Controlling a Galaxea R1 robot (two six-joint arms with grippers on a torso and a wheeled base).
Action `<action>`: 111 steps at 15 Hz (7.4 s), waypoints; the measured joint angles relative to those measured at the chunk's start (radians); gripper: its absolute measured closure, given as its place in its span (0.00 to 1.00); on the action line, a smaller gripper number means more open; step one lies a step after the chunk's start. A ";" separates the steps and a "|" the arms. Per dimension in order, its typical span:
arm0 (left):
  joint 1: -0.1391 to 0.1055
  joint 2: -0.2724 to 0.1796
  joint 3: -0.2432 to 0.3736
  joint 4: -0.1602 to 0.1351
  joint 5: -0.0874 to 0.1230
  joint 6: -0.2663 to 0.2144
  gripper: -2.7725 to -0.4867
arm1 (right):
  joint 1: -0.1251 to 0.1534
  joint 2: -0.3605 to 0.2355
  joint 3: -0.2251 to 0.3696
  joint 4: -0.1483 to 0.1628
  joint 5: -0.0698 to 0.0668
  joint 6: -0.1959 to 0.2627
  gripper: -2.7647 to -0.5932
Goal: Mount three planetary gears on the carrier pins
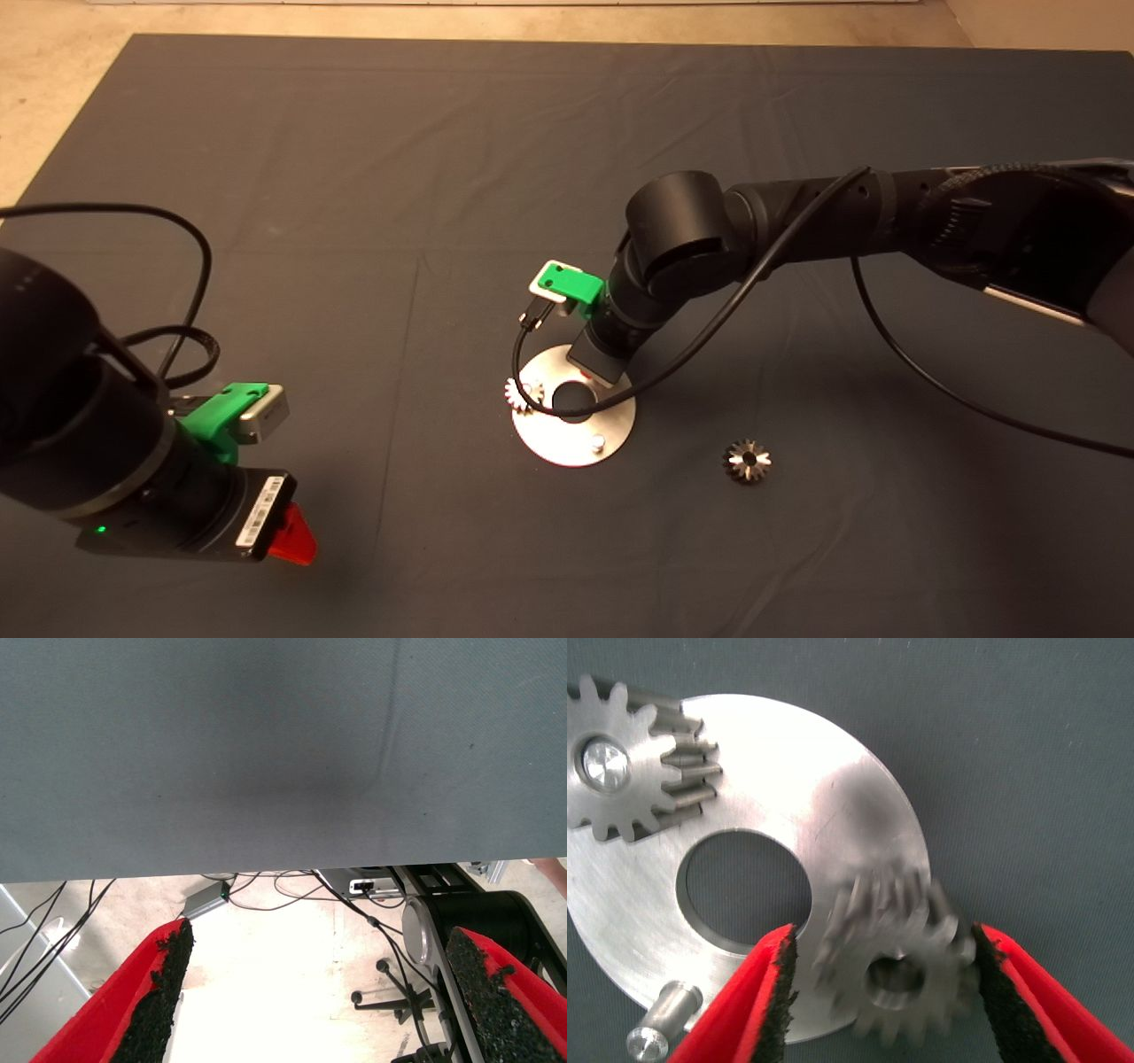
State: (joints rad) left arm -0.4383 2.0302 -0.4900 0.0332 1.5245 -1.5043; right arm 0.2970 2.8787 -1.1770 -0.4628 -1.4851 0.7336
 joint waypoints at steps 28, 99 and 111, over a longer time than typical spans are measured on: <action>0.000 0.006 0.004 0.000 0.001 0.001 0.32 | 0.022 -0.325 0.572 0.004 -0.047 0.284 0.20; 0.000 0.006 0.028 -0.011 0.001 0.001 0.32 | -0.198 -0.510 0.538 -0.102 -0.046 0.008 0.44; 0.000 0.011 0.028 -0.011 0.001 0.001 0.32 | -0.210 -0.495 0.525 -0.170 -0.045 0.008 0.44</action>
State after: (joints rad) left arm -0.4383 2.0413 -0.4621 0.0219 1.5255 -1.5028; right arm 0.0870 2.3836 -0.6523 -0.6330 -1.5302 0.7414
